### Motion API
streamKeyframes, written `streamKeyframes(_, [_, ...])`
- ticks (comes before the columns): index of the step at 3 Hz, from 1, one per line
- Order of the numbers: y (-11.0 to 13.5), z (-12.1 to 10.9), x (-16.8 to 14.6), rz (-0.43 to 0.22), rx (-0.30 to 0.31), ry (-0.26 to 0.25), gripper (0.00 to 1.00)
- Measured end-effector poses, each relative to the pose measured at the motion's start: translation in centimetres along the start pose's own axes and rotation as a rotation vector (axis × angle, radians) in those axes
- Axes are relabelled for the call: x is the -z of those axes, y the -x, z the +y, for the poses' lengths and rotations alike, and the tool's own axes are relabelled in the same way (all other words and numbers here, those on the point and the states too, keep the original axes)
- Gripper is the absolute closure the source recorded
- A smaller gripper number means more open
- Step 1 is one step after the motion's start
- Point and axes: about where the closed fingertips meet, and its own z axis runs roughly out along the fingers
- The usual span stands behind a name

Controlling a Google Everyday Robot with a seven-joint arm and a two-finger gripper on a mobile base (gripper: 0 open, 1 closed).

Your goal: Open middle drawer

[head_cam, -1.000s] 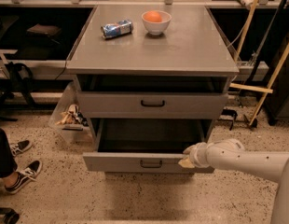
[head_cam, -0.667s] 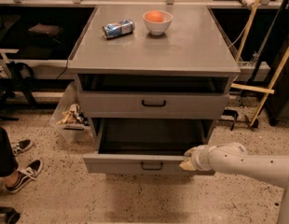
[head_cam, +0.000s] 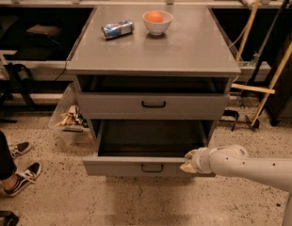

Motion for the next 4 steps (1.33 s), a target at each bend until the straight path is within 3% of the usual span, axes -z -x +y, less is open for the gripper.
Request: streamKeyframes(4, [-1.0, 1.2, 1.1, -0.012, -0.010, 0.000, 1.00])
